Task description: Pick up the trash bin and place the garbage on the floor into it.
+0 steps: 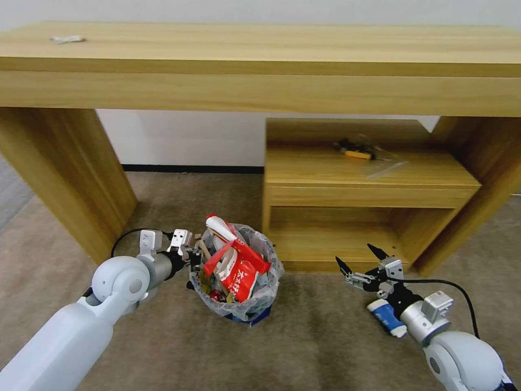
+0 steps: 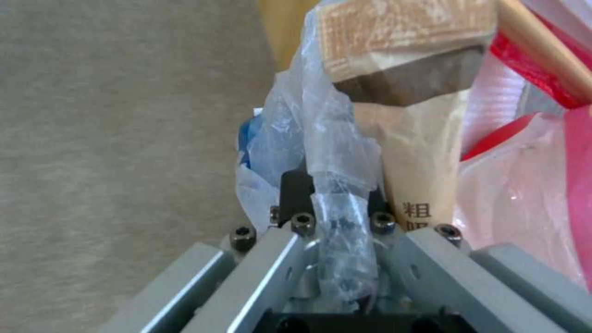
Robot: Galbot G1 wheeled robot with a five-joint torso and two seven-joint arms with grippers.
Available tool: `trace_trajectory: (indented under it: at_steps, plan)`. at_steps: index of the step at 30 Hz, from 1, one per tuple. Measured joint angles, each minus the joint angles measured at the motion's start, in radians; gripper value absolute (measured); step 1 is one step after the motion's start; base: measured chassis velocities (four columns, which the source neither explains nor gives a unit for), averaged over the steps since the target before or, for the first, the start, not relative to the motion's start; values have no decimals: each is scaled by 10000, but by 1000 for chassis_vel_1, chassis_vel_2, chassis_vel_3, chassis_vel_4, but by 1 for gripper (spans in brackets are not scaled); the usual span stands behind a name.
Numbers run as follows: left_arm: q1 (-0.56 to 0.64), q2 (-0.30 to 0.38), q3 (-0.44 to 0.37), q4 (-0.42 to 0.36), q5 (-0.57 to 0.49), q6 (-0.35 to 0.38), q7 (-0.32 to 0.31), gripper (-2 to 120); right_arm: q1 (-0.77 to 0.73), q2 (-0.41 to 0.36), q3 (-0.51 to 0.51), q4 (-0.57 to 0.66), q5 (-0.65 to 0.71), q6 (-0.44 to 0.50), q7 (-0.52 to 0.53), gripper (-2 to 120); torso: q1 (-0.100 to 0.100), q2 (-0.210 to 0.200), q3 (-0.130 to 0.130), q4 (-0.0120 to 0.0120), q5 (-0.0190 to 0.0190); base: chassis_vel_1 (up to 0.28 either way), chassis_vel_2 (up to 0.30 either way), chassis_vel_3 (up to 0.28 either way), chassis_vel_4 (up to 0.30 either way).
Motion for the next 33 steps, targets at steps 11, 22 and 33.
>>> trace_trajectory:
  at_steps: [11,22,33]
  plan:
    - [123,-44,-10,-46,150,0,-63,0,-307,18,268,-692,243,142,-14,100,0,0,0,0,-4,-247,-257,249,257]
    - [371,197,-241,-275,111,0,-87,0,850,-358,-68,-4585,1160,-550,-1078,100,1,0,1,7,1,-72,-73,63,57]
    - [370,216,-222,-346,47,0,-120,0,2200,-75,-940,-7191,902,-351,-2666,100,0,0,1,2,1,0,0,0,0]
